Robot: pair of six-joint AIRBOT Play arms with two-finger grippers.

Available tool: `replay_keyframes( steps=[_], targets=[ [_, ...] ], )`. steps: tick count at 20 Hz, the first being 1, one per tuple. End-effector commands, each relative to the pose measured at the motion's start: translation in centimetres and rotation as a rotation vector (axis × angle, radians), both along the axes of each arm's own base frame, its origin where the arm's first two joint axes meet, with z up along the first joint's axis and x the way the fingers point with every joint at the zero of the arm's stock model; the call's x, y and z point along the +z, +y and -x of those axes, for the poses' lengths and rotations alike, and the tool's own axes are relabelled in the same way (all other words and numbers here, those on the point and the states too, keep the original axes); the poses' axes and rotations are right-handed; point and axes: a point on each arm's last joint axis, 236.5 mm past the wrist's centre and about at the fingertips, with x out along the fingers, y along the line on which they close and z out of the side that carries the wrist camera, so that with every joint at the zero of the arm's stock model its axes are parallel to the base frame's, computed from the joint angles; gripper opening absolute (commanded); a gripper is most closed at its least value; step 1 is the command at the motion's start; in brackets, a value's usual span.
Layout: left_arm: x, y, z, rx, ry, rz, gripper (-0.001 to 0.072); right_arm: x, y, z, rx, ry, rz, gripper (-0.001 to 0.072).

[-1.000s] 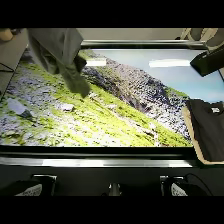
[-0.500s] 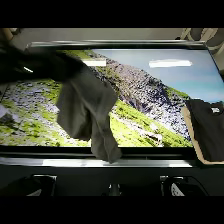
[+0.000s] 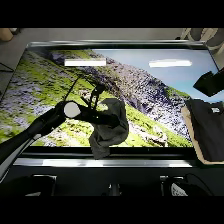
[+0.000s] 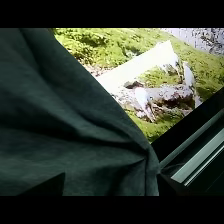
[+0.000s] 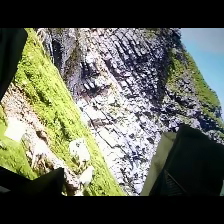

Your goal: Fold the shirts.

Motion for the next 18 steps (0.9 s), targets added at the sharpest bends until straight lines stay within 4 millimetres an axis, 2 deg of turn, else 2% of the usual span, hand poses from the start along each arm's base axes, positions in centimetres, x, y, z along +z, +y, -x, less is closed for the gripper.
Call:
replay_keyframes(
  steps=[1, 3, 4, 5, 7, 9, 11, 13, 14, 17, 18],
  targets=[
    [2.6, 6.2, -3.9, 0.028, -0.043, -0.096, 0.065, -4.9, 2.5, -0.4, 0.062, 0.153, -0.108, 0.067],
    [4.6, 12.2, -6.6, 0.121, -0.077, -0.163, 0.0651, -8.6, 4.4, 0.1, 0.09, 0.248, -0.2, 0.067],
    [4.5, 14.4, -7.2, 0.171, -0.052, -0.17, 0.0651, -10.4, 5.2, 0.1, 0.088, 0.278, -0.245, 0.067],
    [3.6, 16.1, -7.4, 0.209, -0.008, -0.182, 0.0651, -12.3, 6.0, 0.1, 0.09, 0.304, -0.288, 0.067],
    [0.2, 17.3, -6.8, 0.227, 0.08, -0.209, 0.065, -15.6, 7.4, 0.4, 0.082, 0.35, -0.369, 0.067],
    [-3.3, 15.9, -5.8, 0.218, 0.165, -0.191, 0.0649, -18.2, 8.9, 1.3, 0.092, 0.396, -0.443, 0.067],
    [-5.9, 13.3, -5.2, 0.194, 0.221, -0.151, 0.0649, -20.8, 9.4, 2.8, 0.088, 0.455, -0.467, 0.067],
    [-7.8, 10.8, -5.1, 0.169, 0.246, -0.121, 0.0647, -23.3, 9.5, 4.3, 0.078, 0.513, -0.476, 0.067],
    [-8.5, 9.7, -5.0, 0.145, 0.245, -0.109, 0.061, -24.2, 9.6, 5.0, 0.071, 0.535, -0.482, 0.067],
    [-10.8, 8.8, -4.3, 0.1, 0.272, -0.123, 0.0591, -26.1, 10.4, 6.1, 0.103, 0.546, -0.509, 0.0672],
    [-11.2, 8.8, -4.3, 0.097, 0.277, -0.127, 0.0388, -26.4, 10.6, 6.2, 0.111, 0.544, -0.52, 0.0672]
  ],
)
